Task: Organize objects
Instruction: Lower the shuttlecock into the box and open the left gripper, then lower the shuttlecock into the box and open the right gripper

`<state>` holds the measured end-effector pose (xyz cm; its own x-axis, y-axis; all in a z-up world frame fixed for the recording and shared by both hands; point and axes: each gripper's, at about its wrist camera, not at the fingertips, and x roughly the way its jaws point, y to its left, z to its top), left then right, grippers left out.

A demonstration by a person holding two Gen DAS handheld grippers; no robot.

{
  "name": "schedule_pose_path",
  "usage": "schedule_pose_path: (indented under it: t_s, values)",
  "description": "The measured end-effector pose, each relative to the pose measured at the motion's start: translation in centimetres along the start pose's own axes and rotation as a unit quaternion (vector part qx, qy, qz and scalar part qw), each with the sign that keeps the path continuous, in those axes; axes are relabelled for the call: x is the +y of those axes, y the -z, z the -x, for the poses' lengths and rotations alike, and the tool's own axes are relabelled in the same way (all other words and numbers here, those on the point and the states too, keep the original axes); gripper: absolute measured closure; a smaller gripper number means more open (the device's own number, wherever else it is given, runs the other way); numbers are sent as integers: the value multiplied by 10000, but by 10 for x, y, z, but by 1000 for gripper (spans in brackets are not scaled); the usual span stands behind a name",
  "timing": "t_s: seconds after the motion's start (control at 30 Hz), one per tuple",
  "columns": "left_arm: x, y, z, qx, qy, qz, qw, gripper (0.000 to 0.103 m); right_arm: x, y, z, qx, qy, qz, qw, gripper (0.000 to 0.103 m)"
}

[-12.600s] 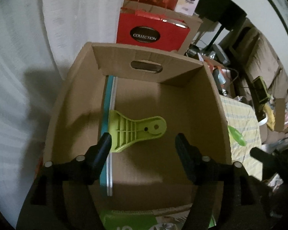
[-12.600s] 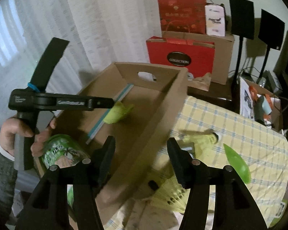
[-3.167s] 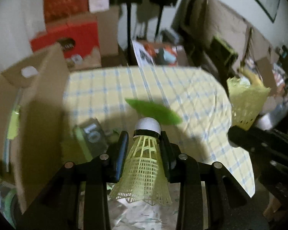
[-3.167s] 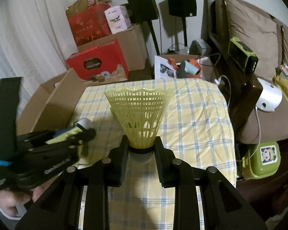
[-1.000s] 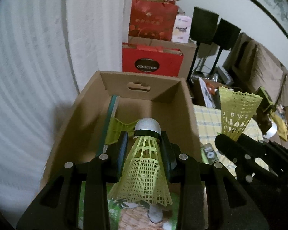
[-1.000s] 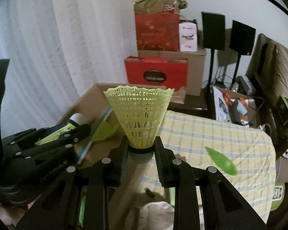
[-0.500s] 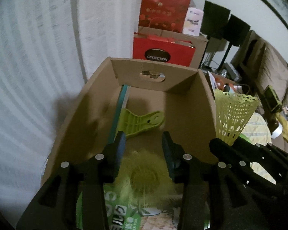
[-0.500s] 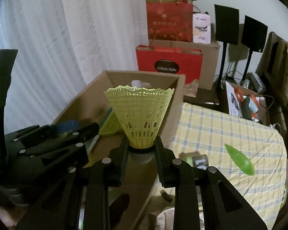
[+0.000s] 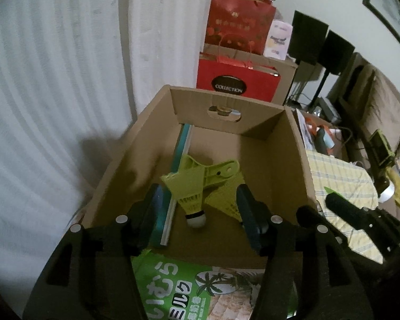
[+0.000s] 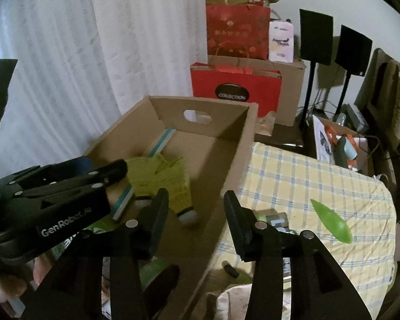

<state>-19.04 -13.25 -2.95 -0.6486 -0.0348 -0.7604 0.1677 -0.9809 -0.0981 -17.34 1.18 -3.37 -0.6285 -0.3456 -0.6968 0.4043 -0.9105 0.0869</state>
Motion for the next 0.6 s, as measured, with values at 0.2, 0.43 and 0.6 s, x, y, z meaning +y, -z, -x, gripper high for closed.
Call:
schedule_pose_path:
  t_s: [0.2,0.43,0.6]
  values:
    - [5,0,4,-60,20,79,9999,30,-15,-2,11,-131,189,-116,9997,48]
    - [2,2,12,-160,71,32,9998,23,-35,-1,26,-242,362,-202,9988,40]
    - [-5,3,19,-246,42,-92,9996,22,-50,-2,38,-317,483,-248,9980,25]
